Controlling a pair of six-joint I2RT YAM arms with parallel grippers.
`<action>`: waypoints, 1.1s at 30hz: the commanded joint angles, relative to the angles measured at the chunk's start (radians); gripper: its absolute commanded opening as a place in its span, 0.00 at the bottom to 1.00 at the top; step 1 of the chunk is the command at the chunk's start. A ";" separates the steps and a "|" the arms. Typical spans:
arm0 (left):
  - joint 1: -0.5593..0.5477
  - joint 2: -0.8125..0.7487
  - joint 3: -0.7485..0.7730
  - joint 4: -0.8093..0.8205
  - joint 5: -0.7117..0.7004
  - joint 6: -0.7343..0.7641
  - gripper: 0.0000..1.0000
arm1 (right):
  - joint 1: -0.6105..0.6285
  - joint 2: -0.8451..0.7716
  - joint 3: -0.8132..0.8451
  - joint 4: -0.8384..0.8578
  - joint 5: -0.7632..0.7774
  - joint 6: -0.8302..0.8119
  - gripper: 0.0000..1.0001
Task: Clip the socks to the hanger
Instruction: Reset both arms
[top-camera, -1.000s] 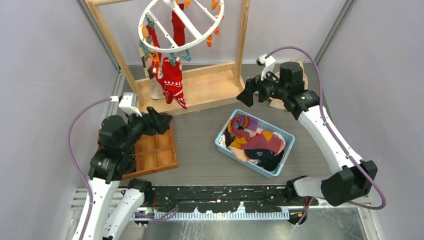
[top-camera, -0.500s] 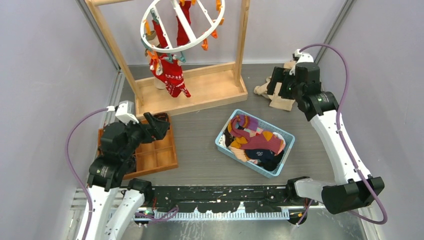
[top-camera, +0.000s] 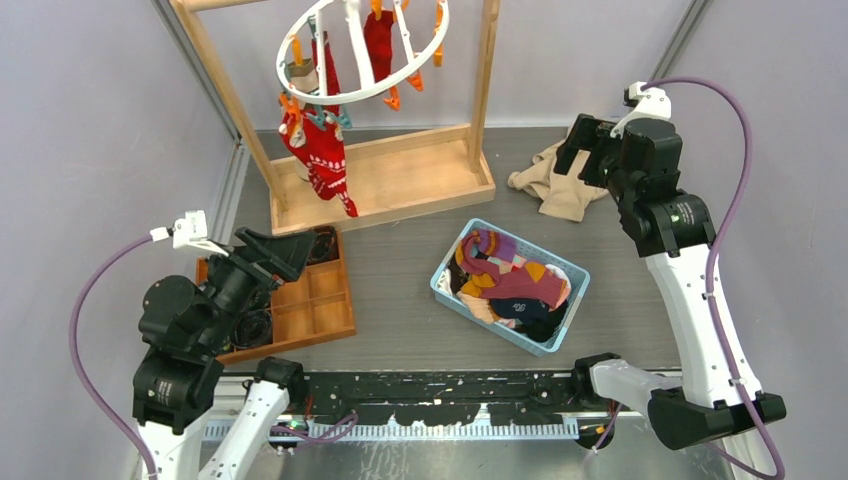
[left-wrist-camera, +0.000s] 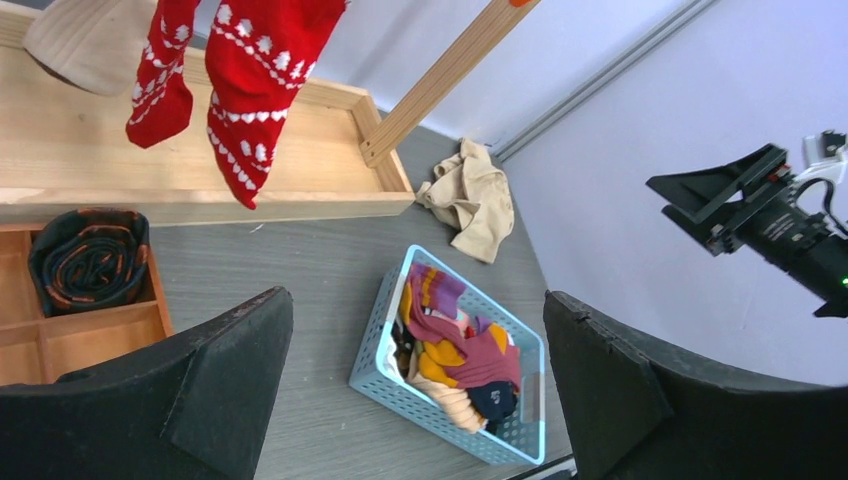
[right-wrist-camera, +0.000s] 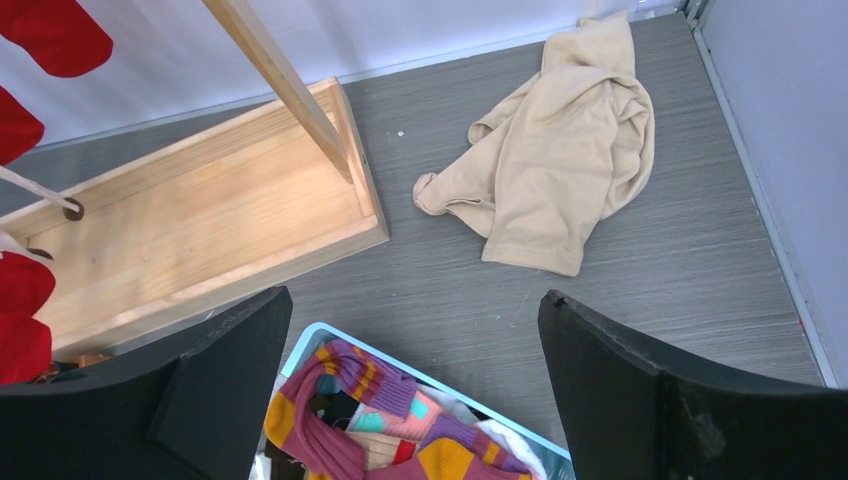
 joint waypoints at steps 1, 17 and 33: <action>0.006 0.014 0.051 -0.047 -0.006 -0.051 0.96 | -0.003 -0.010 0.028 0.033 0.000 0.012 1.00; 0.006 -0.023 0.048 0.031 0.028 -0.077 0.98 | -0.002 -0.073 -0.021 0.058 -0.009 0.039 1.00; 0.006 -0.133 -0.032 0.062 0.041 -0.117 0.98 | -0.002 -0.081 -0.032 0.083 -0.009 0.038 1.00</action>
